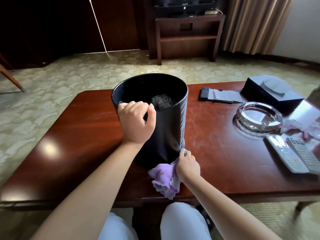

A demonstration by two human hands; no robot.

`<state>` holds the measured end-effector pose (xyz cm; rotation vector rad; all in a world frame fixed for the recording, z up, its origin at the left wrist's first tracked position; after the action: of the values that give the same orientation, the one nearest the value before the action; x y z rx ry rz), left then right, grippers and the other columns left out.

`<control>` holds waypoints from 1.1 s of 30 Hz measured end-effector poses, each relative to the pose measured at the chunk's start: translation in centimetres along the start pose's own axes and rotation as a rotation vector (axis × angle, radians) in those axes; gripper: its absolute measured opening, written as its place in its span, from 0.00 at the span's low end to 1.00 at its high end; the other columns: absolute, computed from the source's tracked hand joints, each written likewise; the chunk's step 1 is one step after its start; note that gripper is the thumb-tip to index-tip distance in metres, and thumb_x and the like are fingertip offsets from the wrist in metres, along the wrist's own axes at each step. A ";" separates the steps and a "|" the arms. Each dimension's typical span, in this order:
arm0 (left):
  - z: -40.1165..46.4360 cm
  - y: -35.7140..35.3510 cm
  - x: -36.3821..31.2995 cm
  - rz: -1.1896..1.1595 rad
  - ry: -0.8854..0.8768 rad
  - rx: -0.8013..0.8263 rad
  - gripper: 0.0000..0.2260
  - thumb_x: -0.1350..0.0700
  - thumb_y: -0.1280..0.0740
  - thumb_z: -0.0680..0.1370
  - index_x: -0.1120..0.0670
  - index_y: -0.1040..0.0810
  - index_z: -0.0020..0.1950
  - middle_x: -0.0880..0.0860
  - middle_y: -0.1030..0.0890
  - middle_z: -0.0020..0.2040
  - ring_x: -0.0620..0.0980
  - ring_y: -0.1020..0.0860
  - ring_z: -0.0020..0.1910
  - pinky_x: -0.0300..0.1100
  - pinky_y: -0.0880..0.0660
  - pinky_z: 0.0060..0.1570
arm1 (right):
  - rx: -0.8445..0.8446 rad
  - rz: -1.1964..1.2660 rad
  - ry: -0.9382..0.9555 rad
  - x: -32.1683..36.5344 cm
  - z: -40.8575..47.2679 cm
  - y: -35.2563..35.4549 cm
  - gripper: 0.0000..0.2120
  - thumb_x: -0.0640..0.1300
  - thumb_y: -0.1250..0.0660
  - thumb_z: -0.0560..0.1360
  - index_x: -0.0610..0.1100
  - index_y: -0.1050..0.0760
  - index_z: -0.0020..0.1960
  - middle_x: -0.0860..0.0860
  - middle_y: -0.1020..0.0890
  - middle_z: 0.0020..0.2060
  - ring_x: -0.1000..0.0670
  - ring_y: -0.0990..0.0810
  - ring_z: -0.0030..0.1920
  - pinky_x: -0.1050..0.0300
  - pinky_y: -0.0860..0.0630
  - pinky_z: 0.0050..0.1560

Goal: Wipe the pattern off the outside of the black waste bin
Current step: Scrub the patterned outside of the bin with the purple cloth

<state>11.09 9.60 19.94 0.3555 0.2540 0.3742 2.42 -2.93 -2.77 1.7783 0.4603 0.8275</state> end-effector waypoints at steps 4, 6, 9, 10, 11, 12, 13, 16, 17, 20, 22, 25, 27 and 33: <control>-0.1 -0.1 0.0 0.004 -0.001 -0.010 0.16 0.56 0.41 0.76 0.51 0.42 0.29 0.46 0.41 0.27 0.52 0.37 0.26 0.46 0.41 0.36 | 0.012 0.041 0.006 0.6 -1.3 -0.8 0.23 0.41 0.54 0.81 0.41 0.50 0.75 0.43 0.36 0.67 0.42 0.32 0.63 0.50 0.31 0.58; -0.1 0.0 0.0 0.006 0.001 -0.016 0.16 0.56 0.42 0.76 0.51 0.42 0.29 0.46 0.41 0.27 0.52 0.37 0.26 0.46 0.41 0.36 | 0.016 0.031 0.042 1.5 -2.6 -1.6 0.23 0.41 0.54 0.81 0.40 0.51 0.75 0.43 0.36 0.68 0.42 0.32 0.63 0.51 0.31 0.57; -0.1 0.0 0.1 -0.001 -0.003 -0.011 0.17 0.56 0.42 0.76 0.51 0.42 0.29 0.46 0.41 0.27 0.52 0.37 0.26 0.46 0.40 0.36 | 0.008 0.050 0.074 2.3 -3.7 -2.5 0.23 0.41 0.54 0.81 0.40 0.51 0.75 0.44 0.36 0.67 0.43 0.32 0.63 0.51 0.31 0.56; -0.1 0.0 0.1 -0.004 -0.002 -0.007 0.17 0.56 0.42 0.76 0.51 0.42 0.29 0.46 0.41 0.27 0.52 0.37 0.26 0.46 0.40 0.36 | 0.005 0.059 0.073 2.3 -3.7 -2.6 0.23 0.41 0.54 0.81 0.40 0.51 0.75 0.44 0.36 0.67 0.43 0.32 0.63 0.51 0.31 0.56; -0.1 0.0 0.1 -0.006 -0.001 -0.006 0.17 0.56 0.42 0.76 0.51 0.42 0.29 0.46 0.41 0.26 0.51 0.37 0.26 0.46 0.41 0.36 | 0.002 0.063 0.070 2.2 -3.6 -2.7 0.23 0.41 0.54 0.81 0.40 0.52 0.75 0.44 0.36 0.67 0.43 0.32 0.63 0.51 0.31 0.56; -0.1 0.0 0.1 -0.007 0.000 -0.006 0.17 0.56 0.42 0.76 0.51 0.42 0.29 0.46 0.41 0.26 0.51 0.37 0.26 0.45 0.41 0.36 | -0.002 0.063 0.068 2.2 -3.4 -2.6 0.23 0.41 0.54 0.81 0.40 0.52 0.75 0.44 0.36 0.67 0.43 0.32 0.63 0.51 0.31 0.56; -0.1 0.0 0.1 -0.008 0.003 -0.007 0.17 0.56 0.42 0.76 0.51 0.42 0.29 0.46 0.41 0.26 0.51 0.38 0.26 0.45 0.42 0.36 | -0.002 0.066 0.062 2.1 -3.2 -2.5 0.23 0.41 0.54 0.81 0.39 0.52 0.75 0.44 0.36 0.67 0.43 0.32 0.63 0.51 0.31 0.57; -0.1 -0.1 0.2 -0.013 0.012 -0.006 0.17 0.56 0.42 0.76 0.51 0.42 0.29 0.46 0.41 0.26 0.50 0.38 0.26 0.45 0.41 0.36 | 0.012 0.159 0.015 1.5 -2.4 -2.0 0.22 0.42 0.57 0.82 0.40 0.49 0.75 0.44 0.36 0.68 0.43 0.32 0.65 0.50 0.32 0.60; -0.1 -0.1 0.2 -0.016 0.014 -0.007 0.17 0.56 0.42 0.76 0.51 0.42 0.29 0.46 0.41 0.26 0.50 0.38 0.26 0.46 0.41 0.36 | 0.015 0.181 0.001 1.1 -1.9 -1.7 0.21 0.42 0.57 0.82 0.41 0.48 0.74 0.44 0.35 0.68 0.42 0.32 0.65 0.49 0.33 0.61; 0.0 0.0 0.1 -0.019 0.008 -0.010 0.17 0.56 0.41 0.76 0.50 0.42 0.29 0.46 0.41 0.27 0.51 0.38 0.26 0.45 0.42 0.36 | 0.001 0.112 -0.008 0.0 -0.1 -0.6 0.21 0.42 0.54 0.81 0.40 0.46 0.73 0.43 0.34 0.65 0.41 0.31 0.63 0.50 0.32 0.59; 0.0 0.1 0.0 -0.018 0.001 -0.011 0.16 0.56 0.41 0.76 0.50 0.42 0.29 0.46 0.42 0.27 0.51 0.38 0.26 0.45 0.42 0.36 | 0.015 0.091 -0.017 -0.6 0.9 -0.2 0.20 0.41 0.52 0.80 0.41 0.44 0.71 0.42 0.33 0.62 0.41 0.30 0.62 0.50 0.31 0.57; 0.0 0.0 0.0 -0.009 0.004 -0.004 0.16 0.56 0.41 0.76 0.50 0.42 0.30 0.46 0.42 0.27 0.52 0.37 0.26 0.44 0.43 0.37 | 0.028 0.101 -0.025 -1.0 1.4 0.0 0.19 0.41 0.51 0.79 0.41 0.41 0.69 0.42 0.32 0.61 0.40 0.29 0.60 0.50 0.31 0.56; 0.0 0.0 0.0 -0.005 0.003 -0.004 0.16 0.56 0.41 0.76 0.50 0.42 0.30 0.46 0.42 0.27 0.52 0.37 0.26 0.44 0.43 0.36 | 0.003 0.127 -0.010 -0.9 0.8 -0.2 0.17 0.41 0.50 0.78 0.42 0.39 0.67 0.43 0.31 0.60 0.41 0.29 0.60 0.50 0.31 0.55; 0.0 0.0 0.0 -0.008 0.002 -0.016 0.17 0.56 0.41 0.76 0.51 0.42 0.29 0.46 0.42 0.26 0.52 0.38 0.26 0.45 0.43 0.36 | -0.038 0.112 0.088 0.6 -2.6 -1.9 0.16 0.43 0.47 0.77 0.44 0.37 0.65 0.45 0.29 0.58 0.43 0.29 0.58 0.53 0.32 0.52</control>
<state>11.08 9.63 19.95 0.3388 0.2547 0.3687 1.10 -0.08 -3.81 1.7504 0.4021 0.9898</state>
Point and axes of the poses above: each hand's wrist, its own z-axis towards the middle knuckle, its own y-axis out of the back of the hand, x = y × z, the point moved 8 cm from there along z, towards the middle knuckle
